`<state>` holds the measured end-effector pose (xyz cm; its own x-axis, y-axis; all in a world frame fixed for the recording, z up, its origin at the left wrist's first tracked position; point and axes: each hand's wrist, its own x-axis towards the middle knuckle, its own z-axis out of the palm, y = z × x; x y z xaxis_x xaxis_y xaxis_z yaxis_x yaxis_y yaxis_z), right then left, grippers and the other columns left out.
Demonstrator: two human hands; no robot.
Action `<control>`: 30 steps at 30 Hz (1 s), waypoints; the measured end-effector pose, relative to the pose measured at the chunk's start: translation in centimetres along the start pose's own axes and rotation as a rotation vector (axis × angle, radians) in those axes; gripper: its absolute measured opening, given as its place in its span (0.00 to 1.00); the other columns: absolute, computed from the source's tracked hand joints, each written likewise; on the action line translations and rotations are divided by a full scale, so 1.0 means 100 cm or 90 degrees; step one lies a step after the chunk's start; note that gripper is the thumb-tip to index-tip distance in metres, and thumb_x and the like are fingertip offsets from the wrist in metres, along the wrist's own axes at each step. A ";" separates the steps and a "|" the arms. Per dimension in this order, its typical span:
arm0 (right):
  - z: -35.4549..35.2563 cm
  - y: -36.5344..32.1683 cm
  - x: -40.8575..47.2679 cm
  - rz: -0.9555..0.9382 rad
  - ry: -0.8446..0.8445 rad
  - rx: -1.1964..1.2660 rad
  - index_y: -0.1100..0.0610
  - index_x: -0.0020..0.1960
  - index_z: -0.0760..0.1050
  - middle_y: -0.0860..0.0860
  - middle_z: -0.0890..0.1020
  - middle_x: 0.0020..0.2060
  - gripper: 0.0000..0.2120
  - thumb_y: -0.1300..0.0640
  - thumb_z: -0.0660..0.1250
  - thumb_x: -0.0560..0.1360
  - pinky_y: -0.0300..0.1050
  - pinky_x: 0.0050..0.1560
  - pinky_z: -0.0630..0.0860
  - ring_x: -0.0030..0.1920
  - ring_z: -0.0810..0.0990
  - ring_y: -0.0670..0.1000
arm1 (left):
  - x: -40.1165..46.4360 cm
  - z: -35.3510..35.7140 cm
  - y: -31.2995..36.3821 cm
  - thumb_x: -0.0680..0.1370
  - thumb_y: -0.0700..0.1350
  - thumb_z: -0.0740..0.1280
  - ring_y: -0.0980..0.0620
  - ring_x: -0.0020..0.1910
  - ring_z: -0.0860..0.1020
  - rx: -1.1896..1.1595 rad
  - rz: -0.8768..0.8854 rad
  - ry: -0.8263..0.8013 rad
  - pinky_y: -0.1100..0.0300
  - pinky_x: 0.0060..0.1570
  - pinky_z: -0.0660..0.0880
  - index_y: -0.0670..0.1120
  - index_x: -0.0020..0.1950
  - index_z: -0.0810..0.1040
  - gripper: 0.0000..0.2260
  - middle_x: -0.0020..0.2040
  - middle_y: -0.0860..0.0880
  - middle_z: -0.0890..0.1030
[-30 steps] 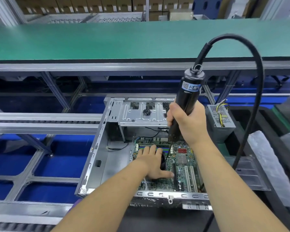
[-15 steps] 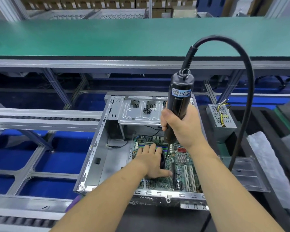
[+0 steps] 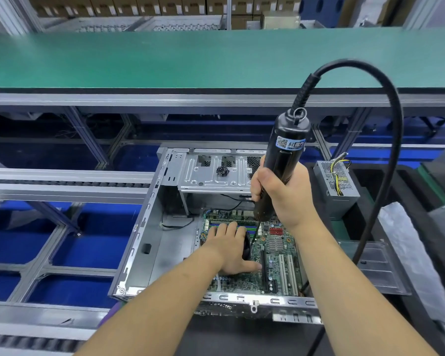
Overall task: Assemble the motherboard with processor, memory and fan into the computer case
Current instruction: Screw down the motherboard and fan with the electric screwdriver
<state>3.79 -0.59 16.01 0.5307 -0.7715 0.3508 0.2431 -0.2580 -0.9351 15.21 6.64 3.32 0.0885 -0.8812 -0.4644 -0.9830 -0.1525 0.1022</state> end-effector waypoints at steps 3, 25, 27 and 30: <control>0.000 0.000 -0.001 0.003 -0.006 -0.010 0.63 0.39 0.72 0.57 0.77 0.29 0.20 0.44 0.69 0.68 0.45 0.36 0.76 0.29 0.76 0.50 | 0.000 0.001 -0.001 0.71 0.76 0.56 0.40 0.75 0.55 -0.001 0.005 0.005 0.40 0.73 0.53 0.45 0.78 0.52 0.47 0.77 0.45 0.56; 0.005 -0.007 0.003 0.010 0.011 -0.005 0.61 0.42 0.71 0.55 0.77 0.30 0.21 0.43 0.71 0.68 0.42 0.34 0.76 0.28 0.77 0.50 | -0.003 -0.004 -0.001 0.65 0.77 0.65 0.39 0.76 0.51 0.015 0.017 -0.025 0.39 0.74 0.51 0.46 0.80 0.47 0.56 0.78 0.45 0.51; 0.005 -0.011 -0.003 -0.002 0.036 0.002 0.61 0.42 0.71 0.56 0.77 0.31 0.21 0.44 0.72 0.68 0.44 0.34 0.76 0.28 0.77 0.50 | -0.004 -0.003 0.000 0.64 0.74 0.70 0.39 0.77 0.51 0.026 0.023 -0.022 0.38 0.75 0.51 0.46 0.80 0.47 0.57 0.78 0.45 0.51; 0.002 -0.019 -0.010 -0.026 0.076 0.036 0.56 0.39 0.73 0.57 0.76 0.28 0.16 0.45 0.72 0.68 0.47 0.32 0.75 0.26 0.75 0.54 | -0.003 0.001 0.001 0.65 0.68 0.73 0.38 0.74 0.56 0.040 0.026 0.004 0.39 0.73 0.54 0.45 0.78 0.50 0.53 0.76 0.44 0.55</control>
<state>2.98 0.79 17.50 0.4202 -0.8251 0.3776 0.3097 -0.2607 -0.9144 15.08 6.91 3.40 0.0494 -0.8891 -0.4550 -0.9940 -0.0883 0.0646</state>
